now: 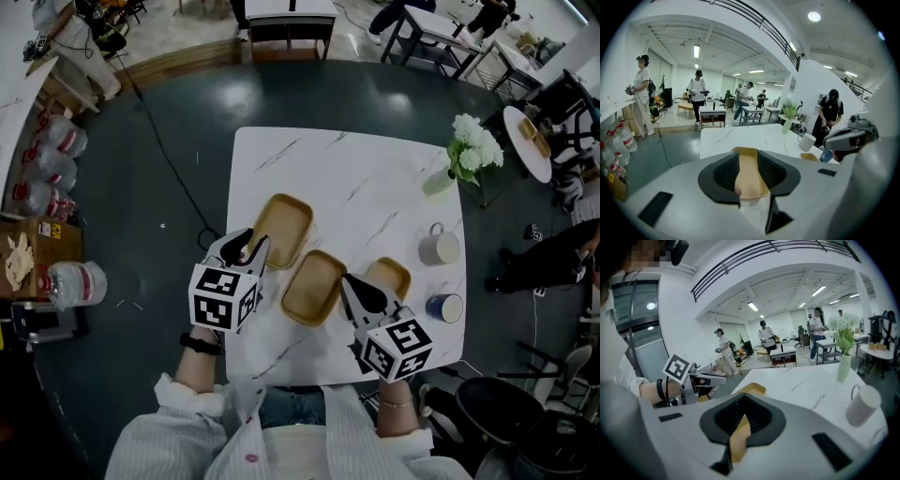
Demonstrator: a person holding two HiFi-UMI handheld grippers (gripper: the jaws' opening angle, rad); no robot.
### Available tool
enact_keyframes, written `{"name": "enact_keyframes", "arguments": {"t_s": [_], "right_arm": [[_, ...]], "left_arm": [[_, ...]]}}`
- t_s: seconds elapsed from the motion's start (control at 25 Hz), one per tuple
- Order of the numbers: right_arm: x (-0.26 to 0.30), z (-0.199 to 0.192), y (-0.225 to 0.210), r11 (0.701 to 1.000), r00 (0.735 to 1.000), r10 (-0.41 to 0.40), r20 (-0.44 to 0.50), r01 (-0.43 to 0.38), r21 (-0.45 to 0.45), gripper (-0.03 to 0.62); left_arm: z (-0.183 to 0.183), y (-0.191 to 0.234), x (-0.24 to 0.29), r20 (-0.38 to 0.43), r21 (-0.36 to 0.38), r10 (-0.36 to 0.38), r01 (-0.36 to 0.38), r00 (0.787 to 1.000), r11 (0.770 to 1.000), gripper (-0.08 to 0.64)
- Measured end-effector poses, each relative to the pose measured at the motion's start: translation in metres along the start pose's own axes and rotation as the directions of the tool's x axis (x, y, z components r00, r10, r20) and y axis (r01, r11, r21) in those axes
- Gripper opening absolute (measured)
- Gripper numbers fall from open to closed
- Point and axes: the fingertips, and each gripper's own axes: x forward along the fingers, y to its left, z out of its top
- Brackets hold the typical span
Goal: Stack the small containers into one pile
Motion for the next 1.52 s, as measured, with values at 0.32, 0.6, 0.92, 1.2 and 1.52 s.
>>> {"name": "enact_keyframes", "arguments": {"t_s": [0.32, 0.6, 0.92, 1.2, 1.52], "right_arm": [[0.005, -0.009, -0.014, 0.999, 0.999, -0.035, -0.02, 0.036, 0.038, 0.011], [0.009, -0.014, -0.018, 0.996, 0.998, -0.053, -0.033, 0.055, 0.064, 0.011], [0.009, -0.021, -0.023, 0.993, 0.997, -0.071, -0.043, 0.074, 0.088, 0.011], [0.009, -0.024, -0.022, 0.992, 0.996, -0.078, -0.048, 0.082, 0.093, 0.011], [0.005, -0.022, -0.018, 0.992, 0.995, -0.092, -0.038, 0.095, 0.087, 0.011]], "left_arm": [[-0.037, 0.031, 0.044, -0.137, -0.008, 0.007, -0.008, 0.991, 1.0, 0.155], [-0.063, 0.047, 0.073, -0.252, 0.001, -0.006, 0.007, 0.968, 1.0, 0.16], [-0.082, 0.056, 0.087, -0.313, 0.018, 0.021, -0.016, 0.949, 1.0, 0.109], [-0.088, 0.059, 0.086, -0.328, 0.032, 0.036, -0.027, 0.944, 0.999, 0.028], [-0.076, 0.057, 0.073, -0.293, 0.005, 0.029, -0.029, 0.956, 1.0, 0.023]]}}
